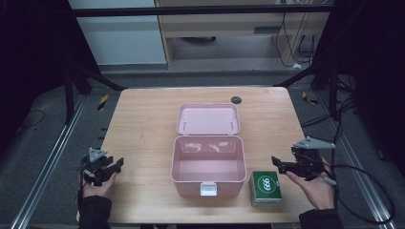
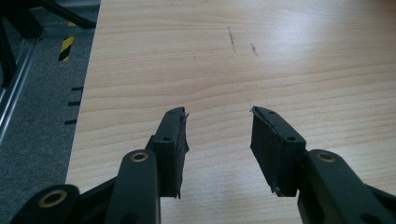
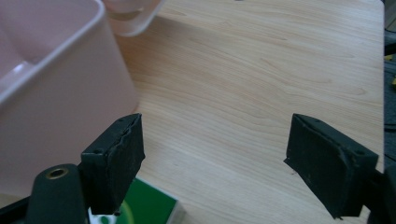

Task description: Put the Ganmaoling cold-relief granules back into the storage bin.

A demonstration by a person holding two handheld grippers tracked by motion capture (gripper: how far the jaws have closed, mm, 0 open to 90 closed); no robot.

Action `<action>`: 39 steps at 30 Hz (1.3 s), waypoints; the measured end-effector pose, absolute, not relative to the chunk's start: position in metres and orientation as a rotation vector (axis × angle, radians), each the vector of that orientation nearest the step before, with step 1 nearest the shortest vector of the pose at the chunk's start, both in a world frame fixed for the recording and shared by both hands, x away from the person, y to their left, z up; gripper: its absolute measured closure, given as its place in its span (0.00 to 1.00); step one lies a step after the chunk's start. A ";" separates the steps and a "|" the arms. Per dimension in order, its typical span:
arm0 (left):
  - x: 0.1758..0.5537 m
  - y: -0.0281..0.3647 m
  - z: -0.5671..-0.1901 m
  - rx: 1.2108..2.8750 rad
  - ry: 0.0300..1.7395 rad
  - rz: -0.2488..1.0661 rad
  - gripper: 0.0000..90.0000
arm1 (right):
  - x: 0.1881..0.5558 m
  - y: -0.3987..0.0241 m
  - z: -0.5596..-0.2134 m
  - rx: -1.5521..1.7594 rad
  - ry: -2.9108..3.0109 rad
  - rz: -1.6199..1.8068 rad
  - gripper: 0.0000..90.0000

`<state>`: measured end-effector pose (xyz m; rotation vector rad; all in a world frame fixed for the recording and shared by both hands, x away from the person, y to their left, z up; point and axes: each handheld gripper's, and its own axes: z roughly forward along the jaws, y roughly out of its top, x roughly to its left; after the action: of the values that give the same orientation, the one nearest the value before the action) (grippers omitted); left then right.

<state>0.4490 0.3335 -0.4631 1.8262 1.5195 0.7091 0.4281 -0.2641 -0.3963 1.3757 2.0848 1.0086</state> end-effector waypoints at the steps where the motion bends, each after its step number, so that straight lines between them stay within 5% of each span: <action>1: 0.449 0.333 -0.463 1.829 1.519 0.709 0.61 | 0.426 -0.262 -0.394 1.373 2.086 1.013 0.22; 15: 0.451 0.331 -0.465 1.865 1.512 0.713 0.61 | 0.420 -0.239 -0.390 1.300 2.272 0.957 0.21; 39: 0.454 0.330 -0.469 1.899 1.501 0.700 0.57 | 0.433 -0.225 -0.373 0.503 2.856 0.718 0.03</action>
<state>0.4536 0.3298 -0.4694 1.8986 1.5007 0.6997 0.4331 -0.2252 -0.3731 0.5027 2.8561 0.7179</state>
